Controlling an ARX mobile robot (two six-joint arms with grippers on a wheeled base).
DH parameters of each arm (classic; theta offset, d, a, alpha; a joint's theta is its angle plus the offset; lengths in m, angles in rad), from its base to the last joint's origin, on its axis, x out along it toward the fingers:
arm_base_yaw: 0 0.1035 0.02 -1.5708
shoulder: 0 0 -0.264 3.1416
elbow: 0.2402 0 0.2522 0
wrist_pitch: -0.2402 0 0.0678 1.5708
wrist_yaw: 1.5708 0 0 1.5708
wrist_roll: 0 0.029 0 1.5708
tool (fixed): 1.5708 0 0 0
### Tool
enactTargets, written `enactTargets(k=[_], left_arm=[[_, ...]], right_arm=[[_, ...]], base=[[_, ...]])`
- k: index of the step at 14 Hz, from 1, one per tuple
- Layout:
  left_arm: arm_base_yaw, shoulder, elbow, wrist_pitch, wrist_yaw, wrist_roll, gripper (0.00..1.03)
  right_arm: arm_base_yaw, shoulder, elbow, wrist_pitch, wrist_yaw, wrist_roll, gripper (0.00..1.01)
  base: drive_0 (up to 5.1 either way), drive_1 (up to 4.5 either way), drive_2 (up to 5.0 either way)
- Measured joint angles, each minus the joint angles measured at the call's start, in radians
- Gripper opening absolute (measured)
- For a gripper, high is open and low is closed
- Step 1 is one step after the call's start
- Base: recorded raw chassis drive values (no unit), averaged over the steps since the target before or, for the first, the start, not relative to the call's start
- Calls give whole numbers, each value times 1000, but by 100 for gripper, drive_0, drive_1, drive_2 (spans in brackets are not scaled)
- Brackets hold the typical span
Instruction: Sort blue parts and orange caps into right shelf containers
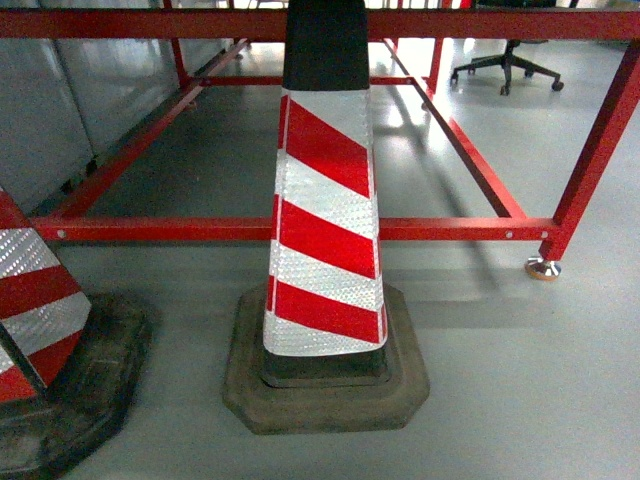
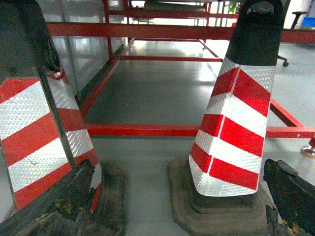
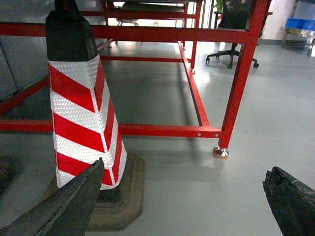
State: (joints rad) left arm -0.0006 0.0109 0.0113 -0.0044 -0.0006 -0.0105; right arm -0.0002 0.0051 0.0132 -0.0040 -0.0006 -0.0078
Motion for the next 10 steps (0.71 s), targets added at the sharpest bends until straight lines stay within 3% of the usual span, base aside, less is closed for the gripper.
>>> enactTargets(k=[10], left_arm=[[0, 0, 0, 0, 0, 0, 98]], right_arm=[[0, 0, 0, 0, 0, 0, 98]], base=[[0, 0, 0]])
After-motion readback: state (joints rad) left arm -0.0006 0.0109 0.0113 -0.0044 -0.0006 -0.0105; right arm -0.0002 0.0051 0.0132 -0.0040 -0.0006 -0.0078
